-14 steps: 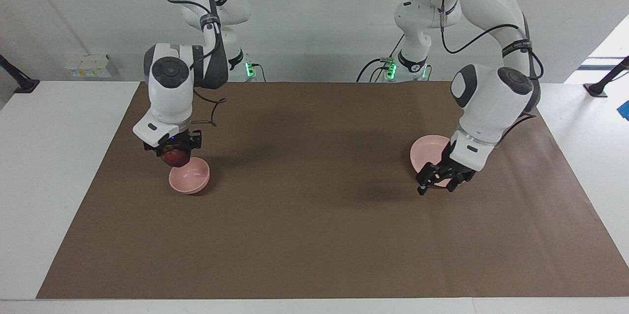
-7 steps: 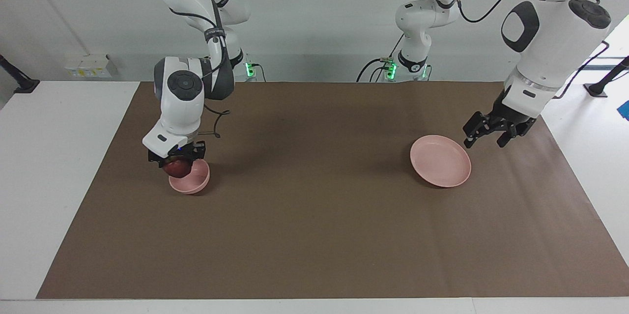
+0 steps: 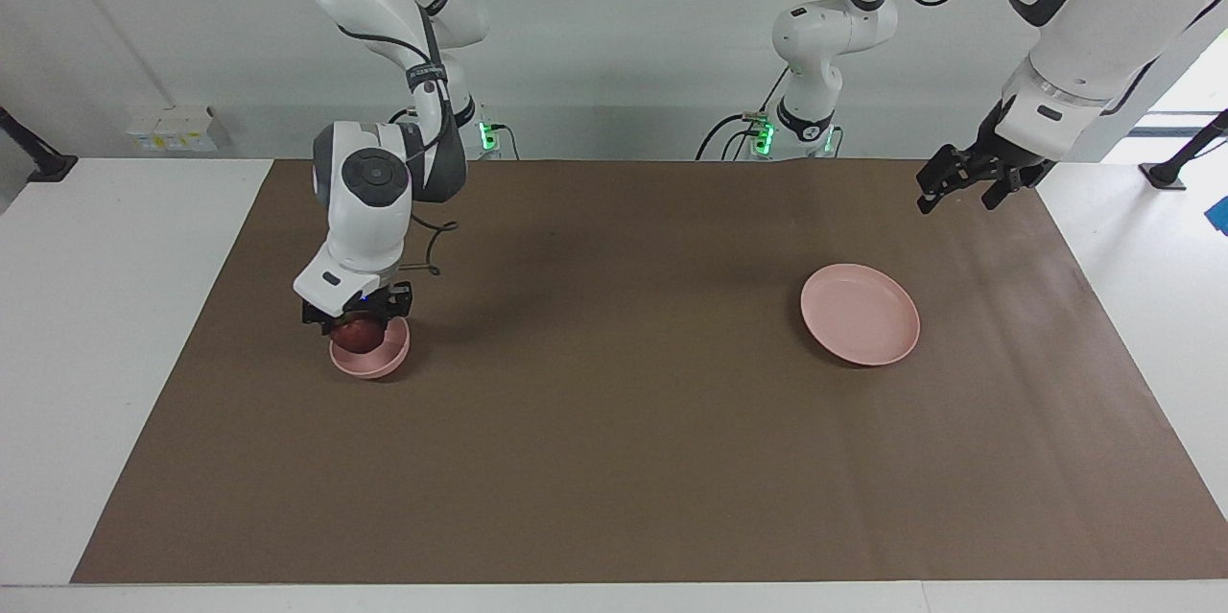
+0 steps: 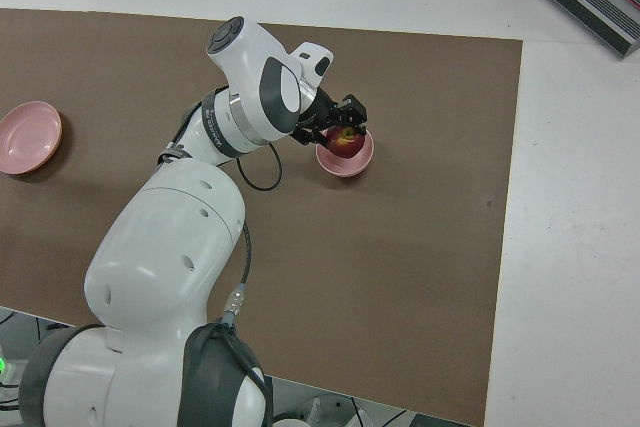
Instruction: Move apple from plate to bowl
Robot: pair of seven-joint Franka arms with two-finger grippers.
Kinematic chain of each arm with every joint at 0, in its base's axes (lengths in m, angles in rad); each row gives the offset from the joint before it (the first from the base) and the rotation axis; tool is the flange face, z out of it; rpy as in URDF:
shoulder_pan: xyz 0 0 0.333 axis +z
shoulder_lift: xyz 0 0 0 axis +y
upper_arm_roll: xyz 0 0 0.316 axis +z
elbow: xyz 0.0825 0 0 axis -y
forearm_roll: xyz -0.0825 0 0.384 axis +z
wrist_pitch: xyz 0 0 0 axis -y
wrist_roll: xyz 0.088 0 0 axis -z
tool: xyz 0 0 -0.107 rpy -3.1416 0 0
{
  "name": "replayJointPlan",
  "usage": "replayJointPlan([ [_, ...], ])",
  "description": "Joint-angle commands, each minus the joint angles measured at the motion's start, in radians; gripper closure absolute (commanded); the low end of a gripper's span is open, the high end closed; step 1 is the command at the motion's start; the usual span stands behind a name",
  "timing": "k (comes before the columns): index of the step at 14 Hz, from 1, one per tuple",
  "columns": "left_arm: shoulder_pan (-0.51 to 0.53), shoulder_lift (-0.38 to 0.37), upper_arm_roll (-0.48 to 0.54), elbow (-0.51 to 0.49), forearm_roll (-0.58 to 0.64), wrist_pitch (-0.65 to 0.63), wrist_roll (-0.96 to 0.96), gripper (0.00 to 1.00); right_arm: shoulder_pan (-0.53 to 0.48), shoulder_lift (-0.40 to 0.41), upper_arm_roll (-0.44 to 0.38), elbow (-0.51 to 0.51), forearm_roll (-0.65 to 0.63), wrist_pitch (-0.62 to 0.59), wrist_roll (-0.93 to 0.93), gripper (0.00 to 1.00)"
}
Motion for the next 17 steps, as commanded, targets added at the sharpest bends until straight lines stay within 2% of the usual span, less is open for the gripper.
replayJointPlan([
  [1,0.012,-0.020,-0.009,-0.014,0.010,-0.018,0.014,0.00,-0.003,0.021,0.002,0.002,0.018,0.038,0.039,1.00],
  [4,0.008,-0.020,-0.012,-0.013,0.010,-0.015,0.008,0.00,-0.004,0.027,0.002,-0.001,0.020,0.041,0.042,1.00],
  [5,0.004,-0.022,-0.011,-0.013,0.010,-0.018,0.008,0.00,-0.004,0.029,0.002,-0.005,0.021,0.047,0.042,0.95],
  [7,-0.011,-0.030,0.004,-0.013,0.010,-0.030,0.008,0.00,-0.004,0.033,0.002,-0.008,0.027,0.052,0.056,0.74],
  [8,-0.058,-0.031,0.039,-0.013,0.008,-0.033,0.008,0.00,-0.003,0.035,0.002,-0.008,0.050,0.052,0.056,0.61],
  [9,-0.116,-0.031,0.105,-0.004,0.008,-0.050,0.010,0.00,-0.004,0.035,0.002,-0.008,0.058,0.054,0.058,0.43],
  [10,-0.184,-0.031,0.171,0.024,0.008,-0.076,0.011,0.00,-0.004,0.035,0.002,-0.009,0.058,0.054,0.056,0.32],
  [12,-0.271,-0.020,0.253,0.068,0.003,-0.129,0.013,0.00,-0.004,0.035,0.002,-0.017,0.058,0.069,0.055,0.20],
  [15,-0.293,-0.017,0.261,0.079,0.006,-0.142,0.011,0.00,-0.009,0.035,0.002,-0.023,0.058,0.072,0.047,0.12],
  [17,-0.302,-0.020,0.270,0.079,0.010,-0.137,0.011,0.00,-0.012,0.035,0.002,-0.024,0.058,0.075,0.047,0.02],
])
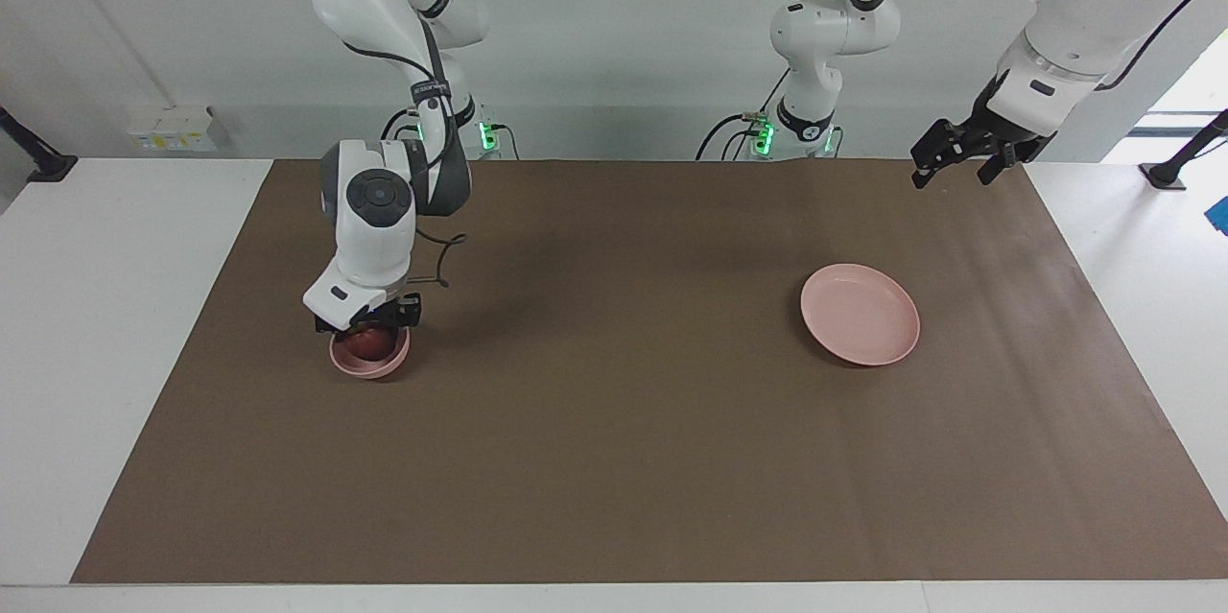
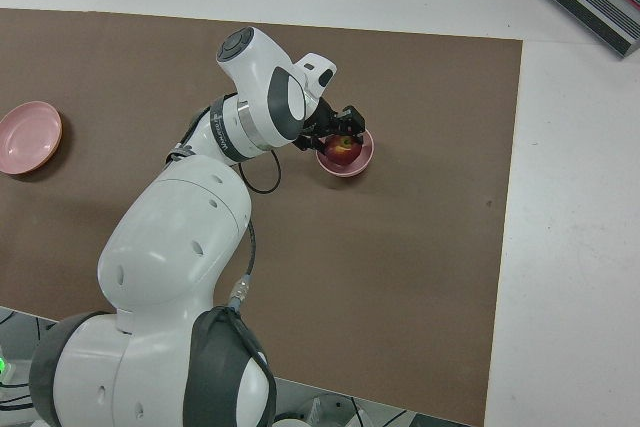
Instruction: Move apple from plate to bowl
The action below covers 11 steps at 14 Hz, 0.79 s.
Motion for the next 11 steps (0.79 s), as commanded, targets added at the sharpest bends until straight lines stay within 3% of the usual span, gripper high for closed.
replayJointPlan([
  [1,-0.028,-0.007,0.031,0.015,0.009,-0.013,0.009,0.00,-0.010,-0.003,0.003,-0.013,0.017,0.035,0.013,0.00],
  [6,-0.026,-0.011,0.031,0.006,0.007,-0.007,0.011,0.00,-0.004,-0.011,0.003,0.008,0.019,0.016,0.022,0.00],
  [11,0.003,-0.013,0.030,0.009,0.007,-0.015,0.000,0.00,-0.003,-0.078,0.003,0.034,0.132,-0.007,0.022,0.00],
])
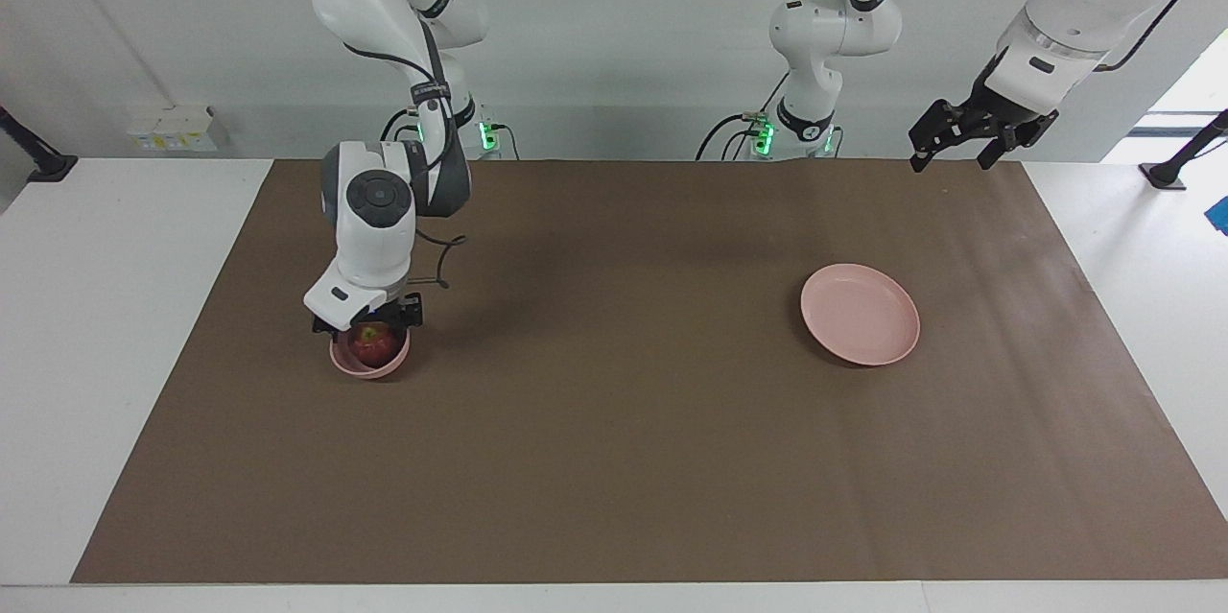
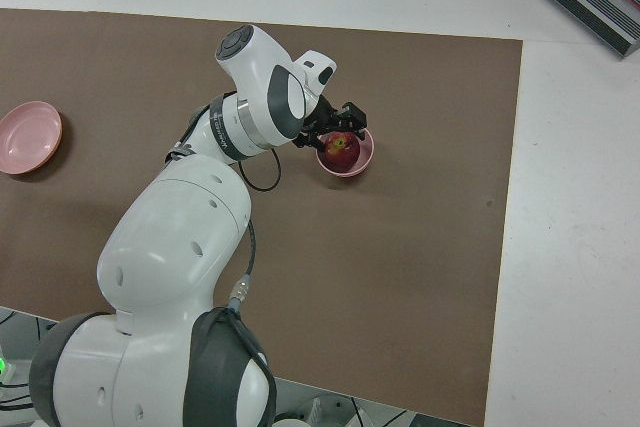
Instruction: Move apple from plate to bowl
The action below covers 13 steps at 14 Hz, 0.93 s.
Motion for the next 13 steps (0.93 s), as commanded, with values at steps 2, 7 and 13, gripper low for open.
replayJointPlan([
  [2,0.008,-0.009,0.009,0.007,0.007,-0.015,0.000,0.00,-0.003,-0.070,0.003,0.009,0.096,-0.017,0.021,0.00],
  [7,0.007,-0.009,0.009,0.007,0.007,-0.015,0.000,0.00,-0.006,-0.211,0.000,0.020,0.196,-0.136,0.027,0.00],
  [13,0.007,-0.009,0.009,0.007,0.007,-0.015,0.000,0.00,-0.017,-0.343,-0.010,0.114,0.293,-0.466,-0.037,0.00],
])
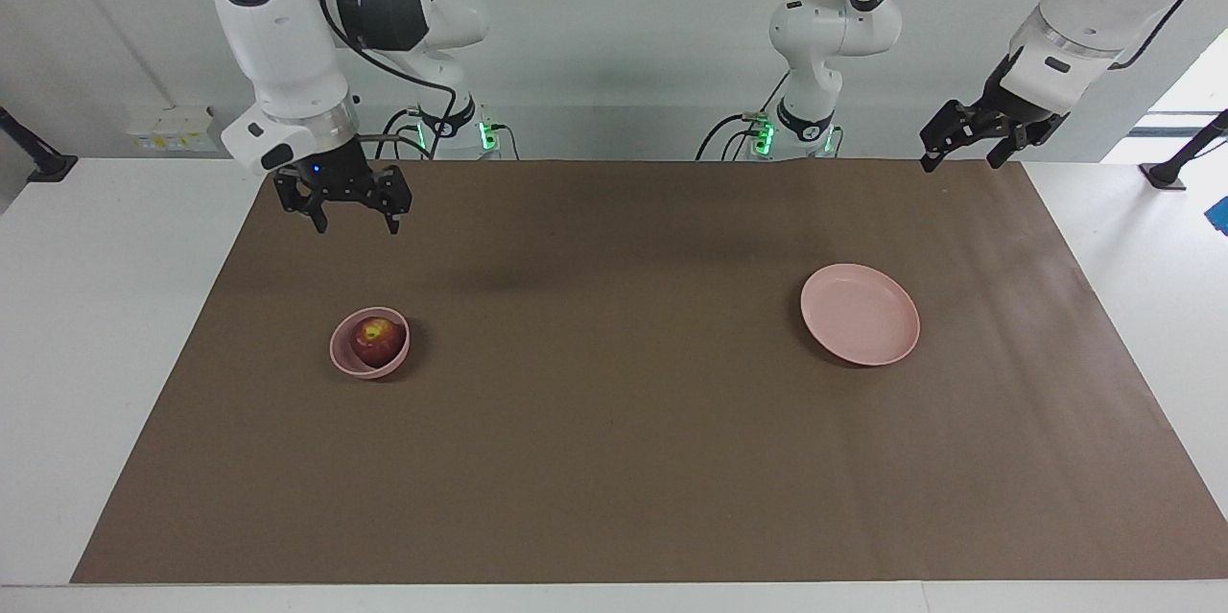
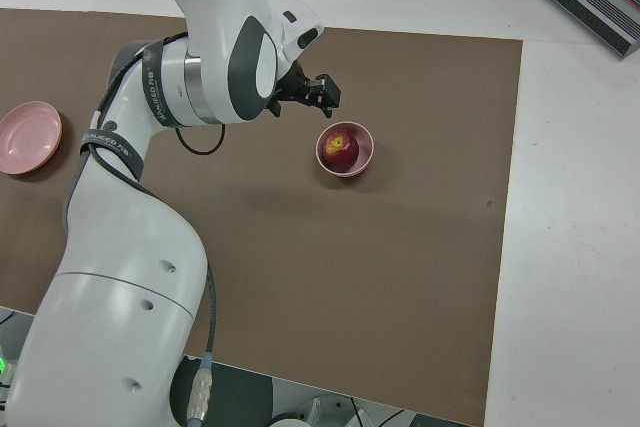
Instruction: Move apple from plate to bowl
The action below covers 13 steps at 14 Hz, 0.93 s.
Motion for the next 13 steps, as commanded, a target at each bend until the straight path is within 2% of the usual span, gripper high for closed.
replayJointPlan([
  [1,0.003,-0.009,-0.001,0.007,0.007,-0.015,0.000,0.00,-0.017,-0.039,-0.005,0.017,0.037,-0.093,-0.061,0.00],
  [5,0.003,-0.009,-0.001,0.007,0.007,-0.015,0.000,0.00,-0.018,-0.045,-0.017,0.120,0.032,-0.244,-0.067,0.00],
  [9,0.003,-0.009,-0.001,0.007,0.007,-0.015,0.000,0.00,-0.021,-0.049,-0.040,0.132,0.041,-0.232,-0.064,0.00],
  [11,0.003,-0.009,-0.001,0.007,0.007,-0.015,0.000,0.00,-0.090,-0.043,-0.013,0.148,0.063,-0.221,-0.067,0.00],
  [12,0.003,-0.009,-0.001,0.007,0.007,-0.015,0.000,0.00,-0.140,-0.040,0.028,0.189,0.092,-0.236,-0.064,0.00],
  [13,0.003,-0.009,-0.001,0.007,0.007,-0.015,0.000,0.00,-0.147,-0.039,0.035,0.198,0.083,-0.262,-0.063,0.00],
])
